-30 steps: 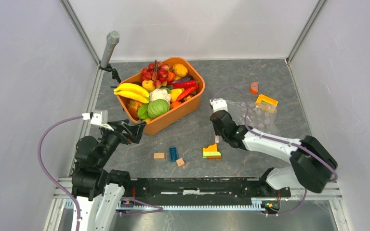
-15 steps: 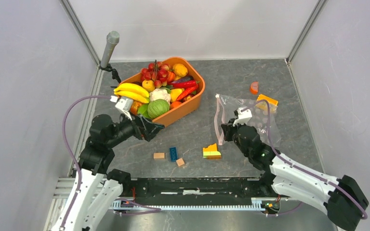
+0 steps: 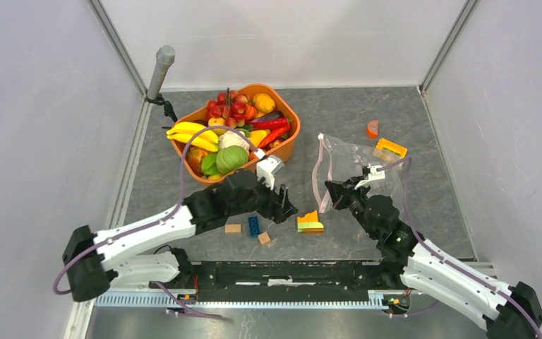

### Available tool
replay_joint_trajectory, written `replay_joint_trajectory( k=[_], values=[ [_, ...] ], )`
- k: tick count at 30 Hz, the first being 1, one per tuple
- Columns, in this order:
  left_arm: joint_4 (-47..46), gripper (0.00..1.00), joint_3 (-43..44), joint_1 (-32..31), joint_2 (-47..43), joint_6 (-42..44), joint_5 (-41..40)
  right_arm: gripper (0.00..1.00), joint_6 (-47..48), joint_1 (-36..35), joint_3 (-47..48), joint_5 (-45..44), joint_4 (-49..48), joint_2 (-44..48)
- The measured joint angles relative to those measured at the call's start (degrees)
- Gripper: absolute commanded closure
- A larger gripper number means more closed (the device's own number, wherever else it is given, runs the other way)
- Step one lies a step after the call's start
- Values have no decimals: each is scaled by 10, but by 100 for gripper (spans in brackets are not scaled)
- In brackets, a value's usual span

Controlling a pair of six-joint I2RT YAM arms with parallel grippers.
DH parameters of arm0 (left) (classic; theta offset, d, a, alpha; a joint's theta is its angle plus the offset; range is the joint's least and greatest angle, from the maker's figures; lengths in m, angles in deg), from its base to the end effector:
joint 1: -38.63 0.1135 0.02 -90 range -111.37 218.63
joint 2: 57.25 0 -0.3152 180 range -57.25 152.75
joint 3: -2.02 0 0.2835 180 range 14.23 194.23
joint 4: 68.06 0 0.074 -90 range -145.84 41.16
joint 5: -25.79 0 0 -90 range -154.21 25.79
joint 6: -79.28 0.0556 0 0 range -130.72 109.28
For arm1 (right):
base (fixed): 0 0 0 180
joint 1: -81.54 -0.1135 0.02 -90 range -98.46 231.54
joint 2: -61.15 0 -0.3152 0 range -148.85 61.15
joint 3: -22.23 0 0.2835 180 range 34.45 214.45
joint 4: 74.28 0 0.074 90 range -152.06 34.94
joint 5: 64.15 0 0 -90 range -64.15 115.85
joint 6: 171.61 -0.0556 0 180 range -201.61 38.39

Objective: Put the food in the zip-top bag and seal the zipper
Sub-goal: Open the zipper of the food storage bag at the center of the board.

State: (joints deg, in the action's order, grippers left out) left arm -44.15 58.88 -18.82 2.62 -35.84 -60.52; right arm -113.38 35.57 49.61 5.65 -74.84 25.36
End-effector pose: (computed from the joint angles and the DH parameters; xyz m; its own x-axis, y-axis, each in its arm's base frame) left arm 0.1371 -0.2214 0.3126 -0.5908 0.1381 -0.7949 0.6862 0.6044 -0.4049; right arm 0.1318 0.1087 0.2391 -0.3108 0.3894 -0.8670 -0.3216 0.8153 0.4815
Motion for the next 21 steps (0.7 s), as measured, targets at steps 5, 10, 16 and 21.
replay_joint_trajectory(
  k=[5,10,16,21],
  values=[
    [-90,21,0,-5,78,-34,-30,100,-13,0,-1,8,14,48],
    [-183,25,0,-5,112,-63,-45,100,-16,0,-2,23,38,88],
    [-259,36,0,-5,163,-115,-47,100,-27,0,-17,37,47,137],
    [-297,36,-2,-2,172,-144,-51,100,-33,0,-19,50,49,156]
  ],
)
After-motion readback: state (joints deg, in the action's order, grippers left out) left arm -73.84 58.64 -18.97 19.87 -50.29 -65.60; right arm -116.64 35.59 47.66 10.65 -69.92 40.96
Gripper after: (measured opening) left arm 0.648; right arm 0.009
